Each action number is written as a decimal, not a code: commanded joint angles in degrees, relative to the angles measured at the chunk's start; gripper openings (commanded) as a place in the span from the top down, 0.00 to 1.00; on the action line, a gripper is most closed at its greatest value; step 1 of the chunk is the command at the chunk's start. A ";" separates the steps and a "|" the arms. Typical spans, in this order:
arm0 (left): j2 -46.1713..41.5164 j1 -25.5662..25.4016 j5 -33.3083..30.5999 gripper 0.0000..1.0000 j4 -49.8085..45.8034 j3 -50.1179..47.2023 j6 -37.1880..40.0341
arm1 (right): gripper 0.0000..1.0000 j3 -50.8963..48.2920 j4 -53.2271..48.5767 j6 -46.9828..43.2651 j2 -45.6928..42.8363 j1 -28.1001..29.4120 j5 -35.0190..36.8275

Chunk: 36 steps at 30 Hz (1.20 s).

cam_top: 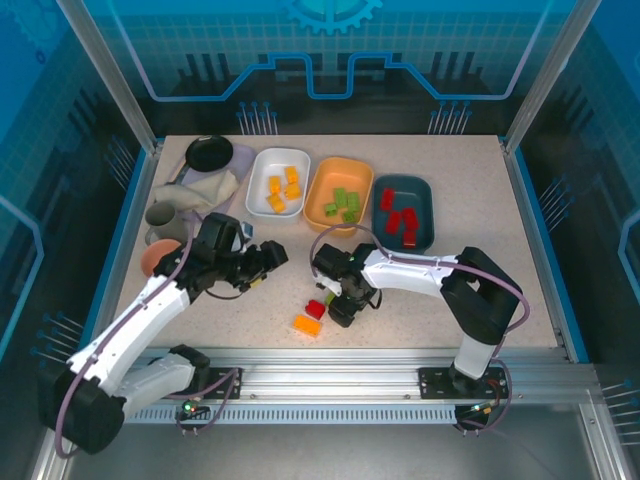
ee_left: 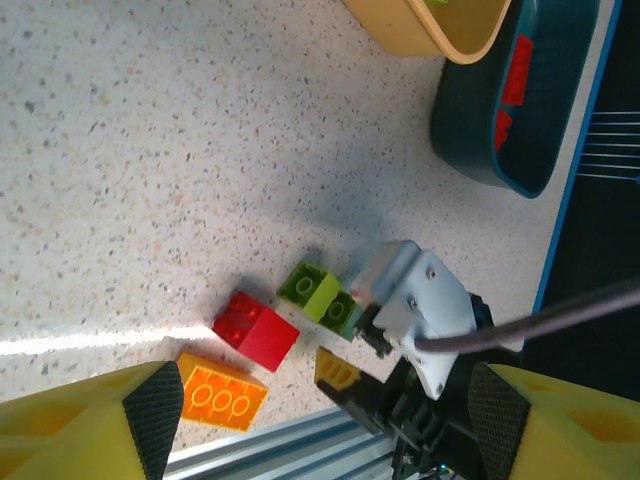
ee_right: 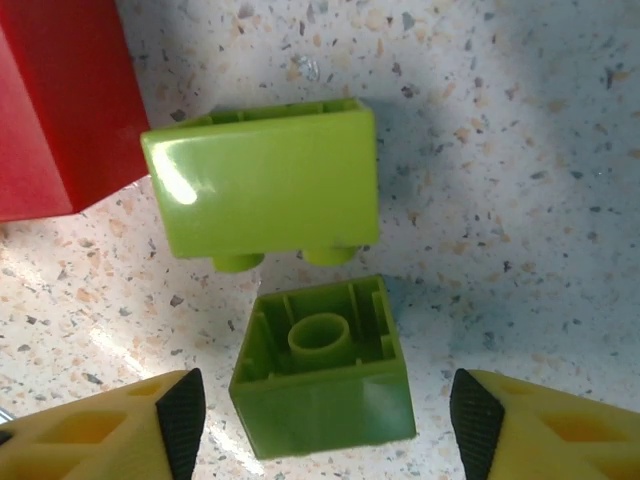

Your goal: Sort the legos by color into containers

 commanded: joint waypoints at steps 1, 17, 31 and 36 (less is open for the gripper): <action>-2.87 -0.30 0.88 0.21 -2.21 -2.81 -3.10 | 0.37 0.78 1.30 0.03 0.64 0.88 0.23; -4.40 -1.79 -1.49 0.21 -1.03 -1.97 -5.80 | 0.70 6.10 -0.98 2.84 -4.63 -2.68 3.50; -3.22 -3.38 -5.83 0.22 4.28 -0.34 -15.06 | 0.72 47.80 -2.47 13.80 19.73 -25.59 -1.96; -4.84 -3.86 -7.85 0.21 9.68 -1.64 -18.58 | 0.71 68.06 -6.15 18.40 35.96 -28.87 -4.72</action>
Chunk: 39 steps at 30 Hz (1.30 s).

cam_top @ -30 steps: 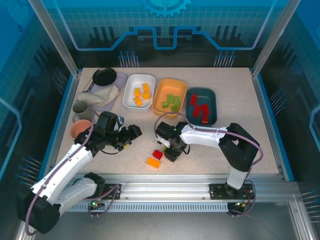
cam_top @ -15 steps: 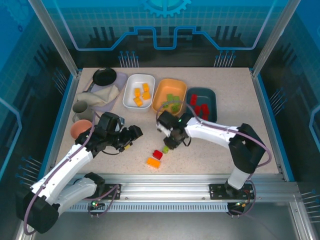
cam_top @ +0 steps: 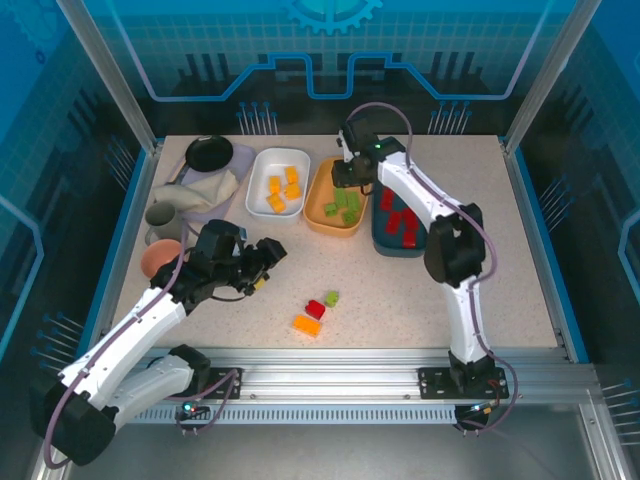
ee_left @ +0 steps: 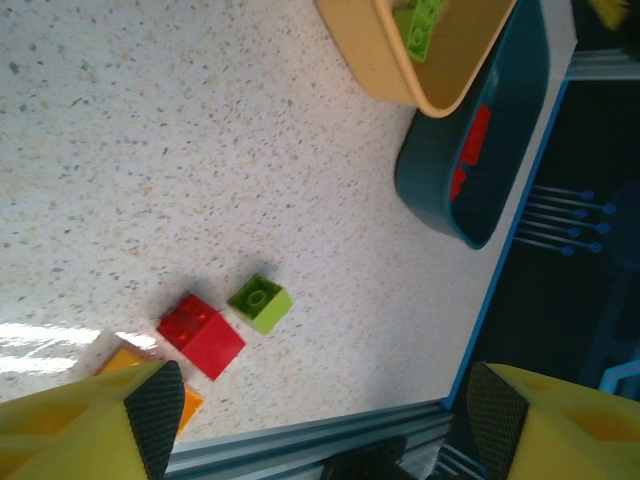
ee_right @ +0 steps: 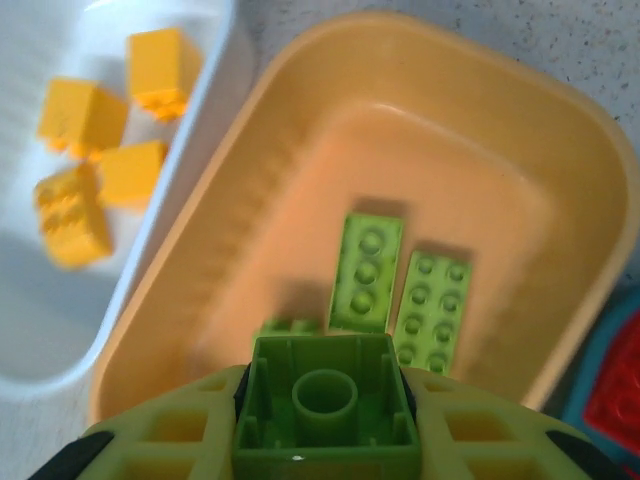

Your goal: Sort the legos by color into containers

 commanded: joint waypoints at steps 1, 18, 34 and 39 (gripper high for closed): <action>-1.66 -0.55 -2.94 0.20 4.95 0.41 -3.19 | 0.71 10.73 -4.93 4.67 8.60 -1.41 -2.88; 1.60 -0.59 -1.04 0.13 -7.97 -1.08 -17.08 | 0.38 24.04 -1.61 6.74 19.77 -2.89 -6.93; 22.95 -10.04 6.68 0.23 -4.43 -3.80 -39.57 | 0.38 -41.09 19.12 -1.01 -33.89 12.28 -4.72; 31.66 -12.79 7.63 0.24 -3.06 0.65 -40.17 | 0.37 -62.02 21.56 -2.43 -49.57 18.20 -5.34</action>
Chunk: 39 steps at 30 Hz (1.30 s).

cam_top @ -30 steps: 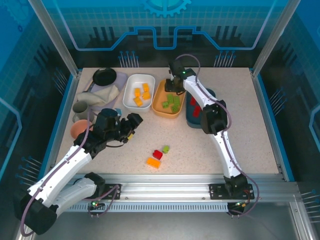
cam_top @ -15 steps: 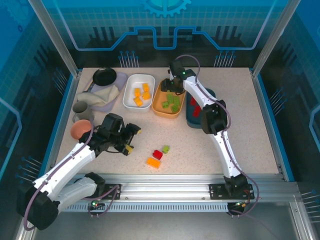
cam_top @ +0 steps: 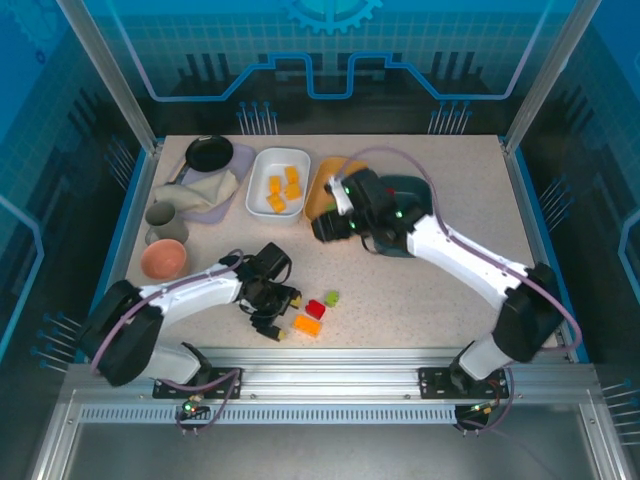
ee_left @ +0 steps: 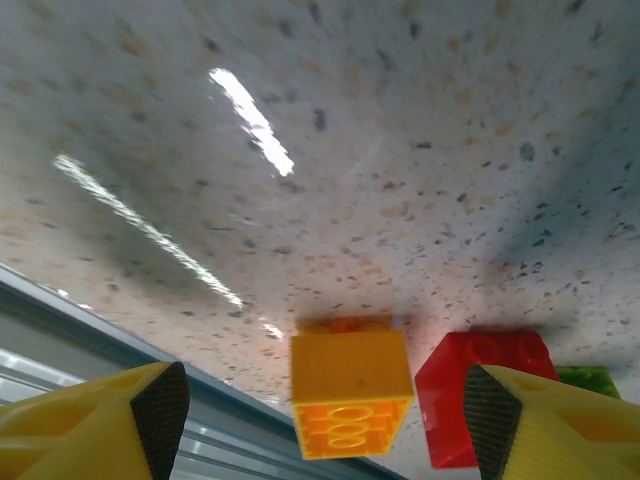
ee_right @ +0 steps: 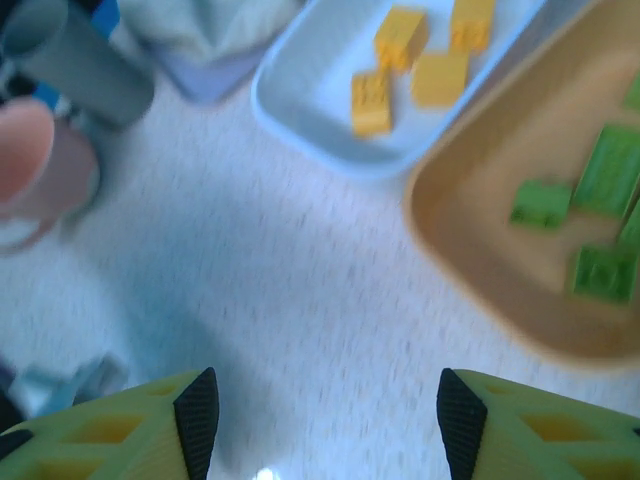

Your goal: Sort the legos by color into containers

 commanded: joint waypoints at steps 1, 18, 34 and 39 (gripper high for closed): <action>3.89 -1.76 2.54 0.24 1.33 3.77 -2.77 | 0.37 -11.60 1.33 -1.41 -7.50 2.58 -1.05; 14.92 -6.72 1.85 0.53 -0.14 11.65 -1.07 | 0.33 -24.10 -6.98 1.90 -27.73 3.18 -0.06; 5.45 0.99 -14.98 0.65 -16.80 26.27 16.62 | 0.32 -20.30 -1.88 6.50 -27.97 -4.19 -8.34; 8.57 10.59 -16.99 0.68 -20.04 37.51 29.90 | 0.30 -16.60 6.97 12.62 -24.19 -9.18 -14.49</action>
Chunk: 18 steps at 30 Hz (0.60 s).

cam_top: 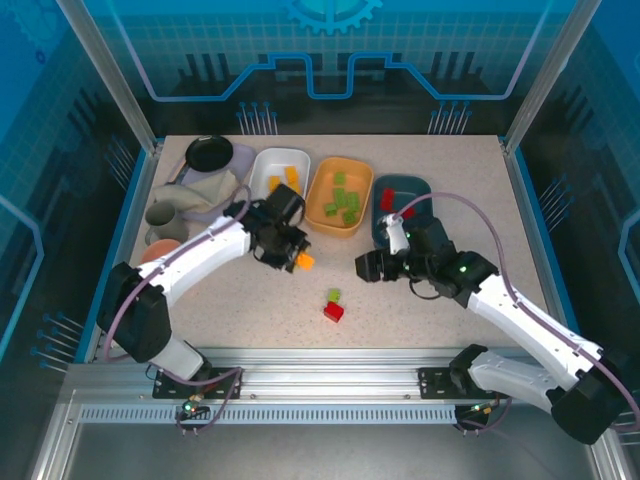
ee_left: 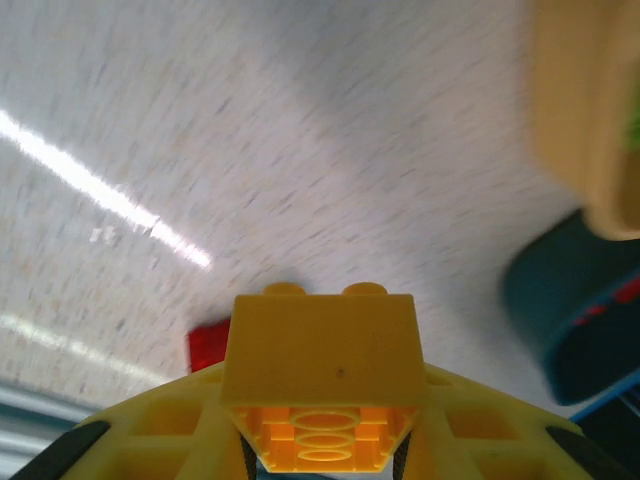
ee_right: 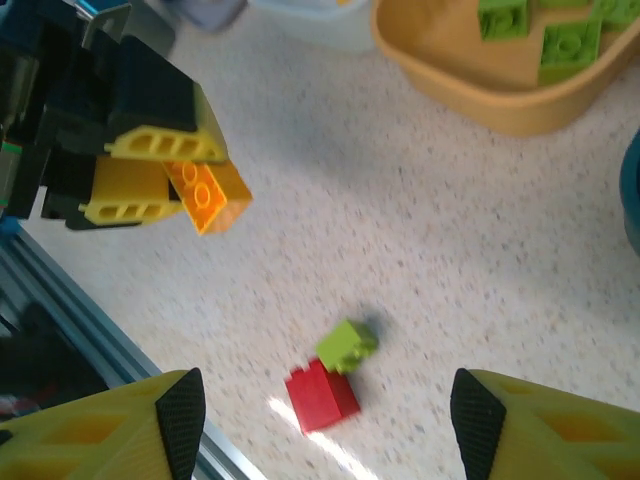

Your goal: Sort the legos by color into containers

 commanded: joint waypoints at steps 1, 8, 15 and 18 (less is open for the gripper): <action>2.65 5.53 -4.67 0.68 -6.25 7.46 13.10 | 0.30 4.75 8.04 4.73 2.75 -1.86 -5.57; 13.33 15.38 -5.96 0.69 -6.27 21.19 24.29 | 0.25 11.33 14.34 8.32 11.26 -3.47 -6.81; 26.90 18.21 -10.19 0.69 -11.63 35.86 32.47 | 0.19 21.96 6.75 7.45 21.04 -3.35 -7.55; 31.61 18.35 -11.57 0.71 -12.99 40.57 34.91 | 0.19 23.65 4.68 6.74 22.82 -3.28 -7.46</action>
